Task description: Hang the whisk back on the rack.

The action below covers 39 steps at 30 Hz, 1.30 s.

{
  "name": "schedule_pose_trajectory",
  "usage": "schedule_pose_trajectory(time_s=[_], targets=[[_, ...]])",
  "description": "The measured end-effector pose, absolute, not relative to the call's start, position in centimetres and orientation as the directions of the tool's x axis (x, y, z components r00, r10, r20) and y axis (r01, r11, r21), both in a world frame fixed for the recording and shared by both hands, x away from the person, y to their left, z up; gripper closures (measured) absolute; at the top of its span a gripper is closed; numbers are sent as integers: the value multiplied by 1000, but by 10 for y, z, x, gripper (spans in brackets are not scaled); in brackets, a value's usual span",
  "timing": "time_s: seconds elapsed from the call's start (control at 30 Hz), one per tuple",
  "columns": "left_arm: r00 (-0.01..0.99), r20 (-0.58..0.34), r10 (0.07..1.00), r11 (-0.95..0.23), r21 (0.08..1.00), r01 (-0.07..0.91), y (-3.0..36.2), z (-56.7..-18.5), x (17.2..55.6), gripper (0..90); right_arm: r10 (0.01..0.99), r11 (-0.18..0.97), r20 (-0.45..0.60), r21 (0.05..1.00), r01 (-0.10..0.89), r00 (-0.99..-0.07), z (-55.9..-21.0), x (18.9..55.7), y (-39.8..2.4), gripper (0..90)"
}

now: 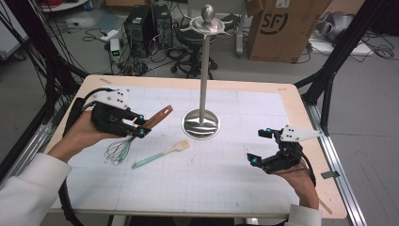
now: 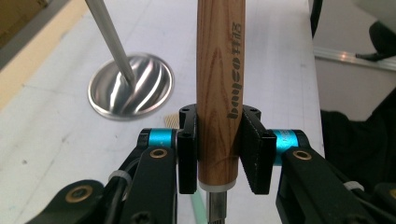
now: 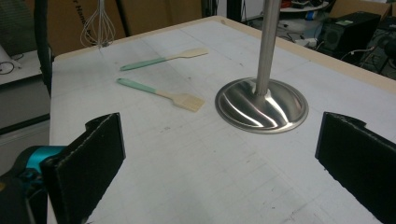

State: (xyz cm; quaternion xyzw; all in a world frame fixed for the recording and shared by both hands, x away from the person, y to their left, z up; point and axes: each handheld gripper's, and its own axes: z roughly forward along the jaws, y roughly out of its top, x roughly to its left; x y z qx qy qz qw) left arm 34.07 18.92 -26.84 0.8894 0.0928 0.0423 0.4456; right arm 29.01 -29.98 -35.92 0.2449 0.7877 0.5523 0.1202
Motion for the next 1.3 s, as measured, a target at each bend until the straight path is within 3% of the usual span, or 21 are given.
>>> schedule_pose_trajectory(time_s=[0.73, 1.3], targets=[[977, 30, 210, -503, 861, 82, 180, -203, 365, 704, 512, 283, 77, 925, 252, -856, -360, 291, -296, 3], [975, 38, 219, -462, 884, 70, 179, -160, 405, 705, 512, 286, 71, 926, 248, -856, -359, 292, -294, 3]])
